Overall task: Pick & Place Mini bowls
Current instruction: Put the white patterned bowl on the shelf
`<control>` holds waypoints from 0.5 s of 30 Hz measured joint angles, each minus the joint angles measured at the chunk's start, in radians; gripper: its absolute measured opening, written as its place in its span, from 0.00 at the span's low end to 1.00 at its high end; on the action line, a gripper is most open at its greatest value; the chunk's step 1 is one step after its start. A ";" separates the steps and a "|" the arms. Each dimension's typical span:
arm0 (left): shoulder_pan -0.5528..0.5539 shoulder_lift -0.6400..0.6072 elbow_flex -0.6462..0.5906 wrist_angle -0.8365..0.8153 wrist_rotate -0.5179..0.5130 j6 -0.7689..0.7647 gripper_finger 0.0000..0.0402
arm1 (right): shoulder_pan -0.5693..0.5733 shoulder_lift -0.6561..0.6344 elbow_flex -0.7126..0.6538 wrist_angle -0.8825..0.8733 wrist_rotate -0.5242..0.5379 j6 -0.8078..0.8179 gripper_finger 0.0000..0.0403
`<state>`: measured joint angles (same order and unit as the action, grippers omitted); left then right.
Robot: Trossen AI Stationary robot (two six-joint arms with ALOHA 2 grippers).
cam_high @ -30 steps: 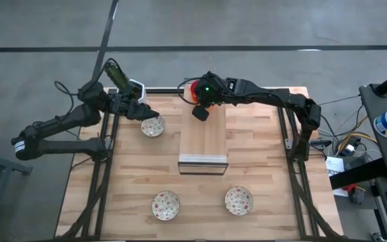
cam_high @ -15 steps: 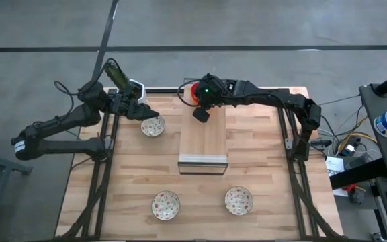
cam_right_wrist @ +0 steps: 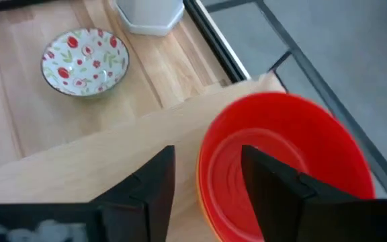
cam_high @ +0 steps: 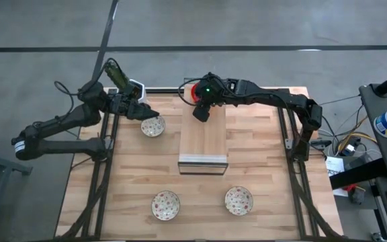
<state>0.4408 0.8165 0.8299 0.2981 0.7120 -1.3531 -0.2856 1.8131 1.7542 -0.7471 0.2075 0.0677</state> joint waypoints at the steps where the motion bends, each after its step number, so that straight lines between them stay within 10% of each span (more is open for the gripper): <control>1: 0.000 0.000 0.000 0.000 0.000 0.007 0.34 | 0.003 -0.003 0.008 -0.001 0.000 0.000 0.43; 15: 0.000 0.003 0.000 -0.138 0.007 0.185 0.34 | 0.038 -0.014 0.225 -0.031 0.000 0.063 0.40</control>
<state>0.4408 0.8192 0.8295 0.1599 0.7193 -1.1683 -0.2480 1.7992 1.9795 -0.7777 0.2078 0.1306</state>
